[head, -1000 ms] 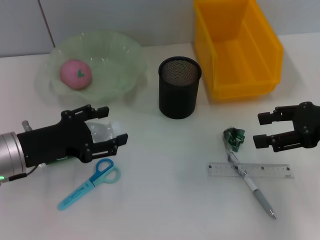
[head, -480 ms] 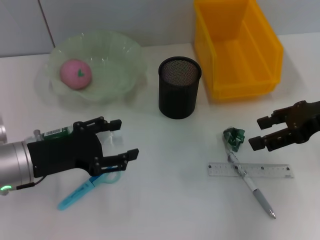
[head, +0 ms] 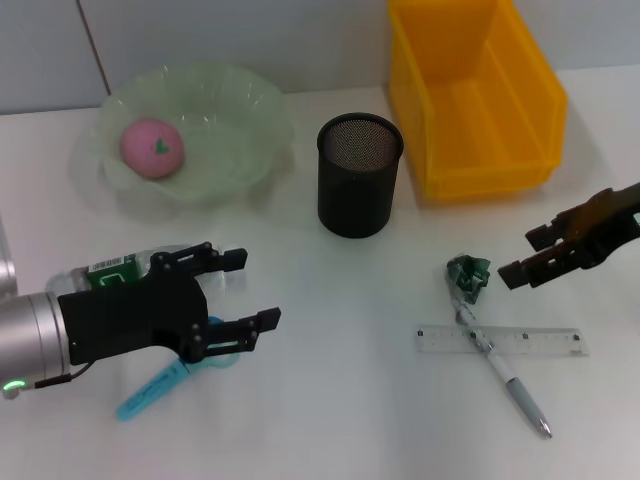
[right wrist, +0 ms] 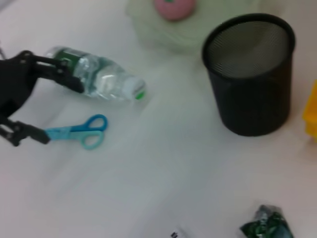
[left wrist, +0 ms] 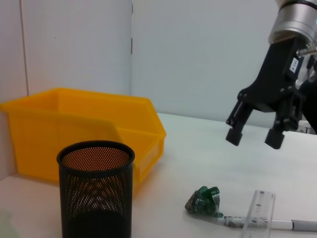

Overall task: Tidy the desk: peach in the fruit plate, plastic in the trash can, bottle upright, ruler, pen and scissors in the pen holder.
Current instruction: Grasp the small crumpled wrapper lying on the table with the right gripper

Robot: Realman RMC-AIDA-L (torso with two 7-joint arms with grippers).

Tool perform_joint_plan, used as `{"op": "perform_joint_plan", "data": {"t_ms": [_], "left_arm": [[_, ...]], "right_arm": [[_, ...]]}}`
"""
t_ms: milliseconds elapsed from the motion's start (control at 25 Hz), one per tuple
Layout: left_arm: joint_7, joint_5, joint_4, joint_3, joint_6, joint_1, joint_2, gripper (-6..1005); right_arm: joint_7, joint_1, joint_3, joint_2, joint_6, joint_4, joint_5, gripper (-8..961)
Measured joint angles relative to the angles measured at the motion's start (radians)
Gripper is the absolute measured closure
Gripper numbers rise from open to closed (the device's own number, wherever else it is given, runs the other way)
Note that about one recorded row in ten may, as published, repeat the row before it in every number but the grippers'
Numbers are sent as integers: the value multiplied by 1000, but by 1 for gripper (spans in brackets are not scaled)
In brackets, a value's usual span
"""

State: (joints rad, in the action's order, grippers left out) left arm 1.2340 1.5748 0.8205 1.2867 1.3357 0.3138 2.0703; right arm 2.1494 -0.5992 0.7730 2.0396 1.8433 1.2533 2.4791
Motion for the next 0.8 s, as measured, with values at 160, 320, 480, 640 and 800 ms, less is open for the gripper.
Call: {"op": "perform_joint_plan", "data": {"t_ms": [160,320,480,640,800], "left_arm": [[-8,-1,-1,5,0,-10,1,189],[-12,-1,1,16,0,-19,2,190],[-14,-1,0,27,0,-20,3,191],[-14,-1,2,35,0,-16,3,192],[-18,-1,-2,37,-4,-11,2,193]], "right_arm": [[59,-14,30,0,-3,22,18,122],[105,-11,80,11,-40,55,64,122],[173,-6,163,32,-114,75,135,122],[255,-5,280,38,-187,53,149,122],[315,-12,373,39,-258,2,155,122]]}}
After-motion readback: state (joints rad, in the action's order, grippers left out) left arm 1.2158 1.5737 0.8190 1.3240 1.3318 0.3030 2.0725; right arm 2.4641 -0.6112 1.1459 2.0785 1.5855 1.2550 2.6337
